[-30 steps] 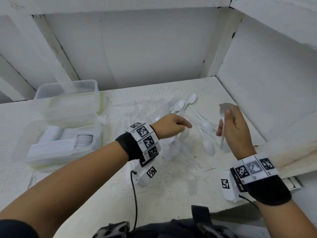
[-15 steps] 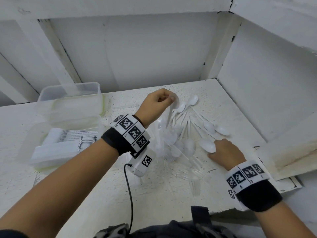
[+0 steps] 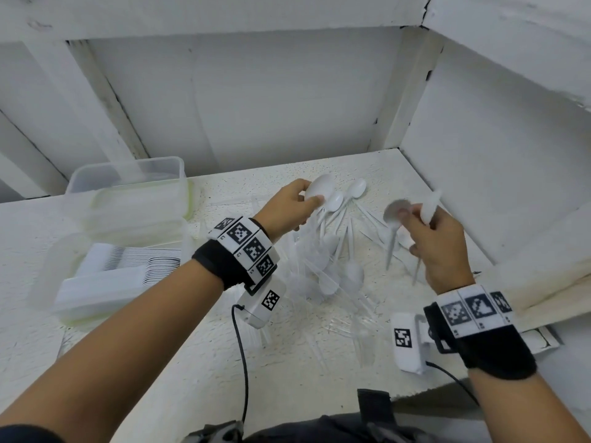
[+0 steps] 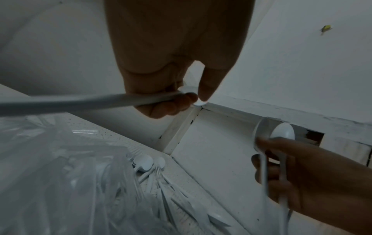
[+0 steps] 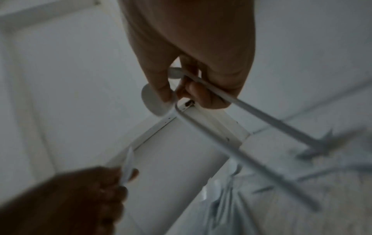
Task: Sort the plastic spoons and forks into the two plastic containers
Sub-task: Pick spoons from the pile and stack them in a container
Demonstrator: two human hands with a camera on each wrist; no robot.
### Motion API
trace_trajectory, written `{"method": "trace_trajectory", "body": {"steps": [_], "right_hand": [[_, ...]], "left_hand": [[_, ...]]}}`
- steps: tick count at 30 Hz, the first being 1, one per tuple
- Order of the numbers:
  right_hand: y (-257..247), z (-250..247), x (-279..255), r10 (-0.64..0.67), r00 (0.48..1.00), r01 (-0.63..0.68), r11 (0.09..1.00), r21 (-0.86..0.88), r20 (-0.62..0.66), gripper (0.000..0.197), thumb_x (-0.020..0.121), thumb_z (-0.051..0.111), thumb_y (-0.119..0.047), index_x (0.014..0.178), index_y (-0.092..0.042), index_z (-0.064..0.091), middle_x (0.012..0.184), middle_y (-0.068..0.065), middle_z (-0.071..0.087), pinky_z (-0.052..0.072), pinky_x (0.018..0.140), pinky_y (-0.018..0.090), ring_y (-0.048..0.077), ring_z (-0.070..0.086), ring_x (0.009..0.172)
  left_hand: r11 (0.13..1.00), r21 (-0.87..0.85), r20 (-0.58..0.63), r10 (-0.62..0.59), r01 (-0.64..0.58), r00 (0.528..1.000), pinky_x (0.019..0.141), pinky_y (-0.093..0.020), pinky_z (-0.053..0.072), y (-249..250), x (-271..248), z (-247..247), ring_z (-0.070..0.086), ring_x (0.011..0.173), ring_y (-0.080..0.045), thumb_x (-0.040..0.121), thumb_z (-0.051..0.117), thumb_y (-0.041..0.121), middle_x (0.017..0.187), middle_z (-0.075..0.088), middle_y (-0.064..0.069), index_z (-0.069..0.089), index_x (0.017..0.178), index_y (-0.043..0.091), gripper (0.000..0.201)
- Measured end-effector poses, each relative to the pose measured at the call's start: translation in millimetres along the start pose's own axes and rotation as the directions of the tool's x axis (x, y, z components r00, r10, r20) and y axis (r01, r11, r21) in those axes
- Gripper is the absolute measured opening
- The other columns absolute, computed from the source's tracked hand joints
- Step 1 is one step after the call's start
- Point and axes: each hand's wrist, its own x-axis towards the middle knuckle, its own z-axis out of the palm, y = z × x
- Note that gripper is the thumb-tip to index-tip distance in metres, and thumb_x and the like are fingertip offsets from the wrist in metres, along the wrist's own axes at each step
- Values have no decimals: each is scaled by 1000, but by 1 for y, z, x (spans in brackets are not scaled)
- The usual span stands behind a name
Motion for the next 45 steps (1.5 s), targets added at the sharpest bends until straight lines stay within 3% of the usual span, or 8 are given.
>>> {"method": "trace_trajectory", "body": {"steps": [2, 5, 9, 13, 21, 28, 37, 45], "right_hand": [[2, 8, 5, 191, 980, -166, 930, 329, -46, 16, 89, 61, -18, 74, -19, 55, 67, -3, 49, 42, 58, 25, 7, 48, 60], [5, 18, 10, 429, 898, -366, 608, 704, 96, 16, 94, 52, -23, 80, -16, 50, 72, 2, 59, 55, 60, 28, 16, 63, 64], [13, 28, 14, 546, 809, -485, 406, 775, 220, 24, 97, 47, -31, 80, -14, 45, 52, 2, 56, 53, 48, 22, 11, 56, 41], [21, 24, 15, 571, 744, -627, 418, 657, 346, 35, 97, 46, -31, 67, -15, 36, 40, -5, 37, 24, 29, 12, 4, 27, 26], [38, 11, 3, 585, 760, -615, 503, 607, 284, 17, 95, 45, -11, 79, -11, 48, 54, -1, 44, 31, 34, 13, 5, 37, 35], [44, 8, -1, 574, 782, -614, 644, 457, 243, 25, 95, 51, -22, 73, -17, 40, 52, -4, 41, 20, 31, 11, 3, 25, 31], [36, 15, 3, 515, 850, -522, 788, 326, 114, 8, 89, 59, -12, 81, -12, 58, 42, -6, 39, 20, 32, 14, 4, 26, 30], [29, 26, 6, 478, 864, -503, 833, 230, 159, 14, 91, 56, -15, 101, -7, 60, 57, -1, 46, 21, 32, 15, 4, 26, 30]], "left_hand": [[998, 64, 31, -20, 18, 999, 57, -22, 42, -3, 3, 2, 48, 65, -11, 93, 52, 18, 80, 53, 2, 46, 121, 10, 29], [995, 94, 43, -26, 22, 999, 58, -23, 45, -8, 6, 5, 50, 65, -12, 92, 53, 13, 80, 54, -1, 46, 119, 9, 28], [989, 149, 46, -12, 5, 999, 53, -21, 39, -11, 13, 13, 46, 61, -13, 88, 58, 14, 79, 53, -2, 44, 105, 15, 22], [832, 553, 159, -135, 25, 978, 52, -17, 33, -9, 28, 32, 49, 71, -15, 85, 61, 15, 72, 47, 2, 49, 87, 11, 12], [553, 825, 267, -211, -111, 940, 46, -20, 31, -12, 40, 71, 38, 53, -11, 89, 58, 24, 63, 39, 1, 34, 63, 13, 37], [570, 819, 246, -237, -71, 940, 45, -18, 28, -16, 44, 71, 35, 52, -10, 91, 54, 19, 63, 37, 1, 33, 62, 13, 36], [954, 275, 221, -181, 117, 958, 45, -17, 31, -4, 35, 38, 44, 52, -9, 86, 64, 22, 63, 56, 5, 58, 89, 15, 10], [939, -273, 218, -153, 211, 964, 37, -15, 24, 3, 11, 13, 31, 36, -4, 88, 61, 15, 68, 69, 3, 53, 87, 15, 7]]}}
